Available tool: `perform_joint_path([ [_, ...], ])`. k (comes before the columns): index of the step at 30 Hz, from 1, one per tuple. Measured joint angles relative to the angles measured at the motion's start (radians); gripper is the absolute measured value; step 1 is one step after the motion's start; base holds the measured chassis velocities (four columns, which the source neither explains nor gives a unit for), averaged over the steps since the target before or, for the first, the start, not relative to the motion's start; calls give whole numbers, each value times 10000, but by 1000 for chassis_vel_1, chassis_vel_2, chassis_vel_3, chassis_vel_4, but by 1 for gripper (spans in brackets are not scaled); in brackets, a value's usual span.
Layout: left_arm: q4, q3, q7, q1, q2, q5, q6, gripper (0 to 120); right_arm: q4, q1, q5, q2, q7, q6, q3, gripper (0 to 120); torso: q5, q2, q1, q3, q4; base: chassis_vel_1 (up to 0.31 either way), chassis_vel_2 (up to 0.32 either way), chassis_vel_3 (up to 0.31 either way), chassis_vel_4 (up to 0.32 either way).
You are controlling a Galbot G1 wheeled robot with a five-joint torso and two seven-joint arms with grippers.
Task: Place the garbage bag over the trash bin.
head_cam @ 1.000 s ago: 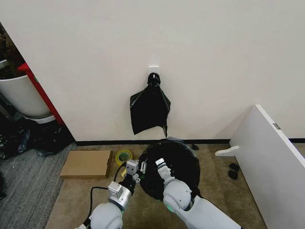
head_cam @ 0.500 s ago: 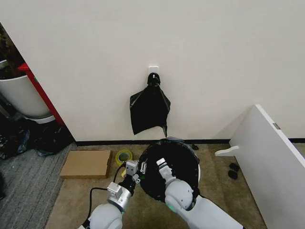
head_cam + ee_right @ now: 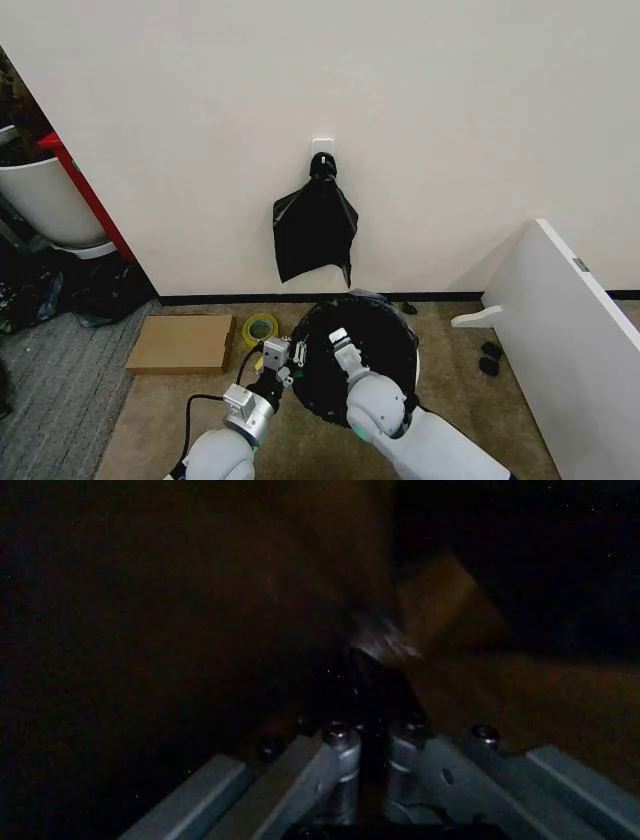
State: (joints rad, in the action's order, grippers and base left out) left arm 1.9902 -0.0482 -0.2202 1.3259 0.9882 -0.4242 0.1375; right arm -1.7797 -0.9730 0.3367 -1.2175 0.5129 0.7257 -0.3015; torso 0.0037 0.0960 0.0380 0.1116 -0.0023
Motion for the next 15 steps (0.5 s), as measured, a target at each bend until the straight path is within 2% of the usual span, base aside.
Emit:
perform_joint_path([
  [4, -15, 41, -36, 31, -11, -92, -9, 1, -65, 62, 100, -74, -30, -223, 114, 0, 0, 0, 0, 0, 2, 0, 0, 0, 0],
  [7, -19, 260, -288, 13, -29, -649, -187, 1, -884, -33, 601, 154, -187, -314, 388, 0, 0, 0, 1, 0, 2, 0, 0, 0, 0],
  [10, -6, 591, -796, -249, 32, -1807, -708, 1, -2504, -526, 1121, 735, -582, -86, 791, 15, -1, 0, 1, 0, 0, 0, 0, 0, 0],
  [15, -82, 934, -1141, -489, 72, -2793, -1229, 1, -3557, -988, 1263, 1099, -1162, -133, 1152, 26, 1, 0, 1, 0, -2, 0, 0, 0, 0],
])
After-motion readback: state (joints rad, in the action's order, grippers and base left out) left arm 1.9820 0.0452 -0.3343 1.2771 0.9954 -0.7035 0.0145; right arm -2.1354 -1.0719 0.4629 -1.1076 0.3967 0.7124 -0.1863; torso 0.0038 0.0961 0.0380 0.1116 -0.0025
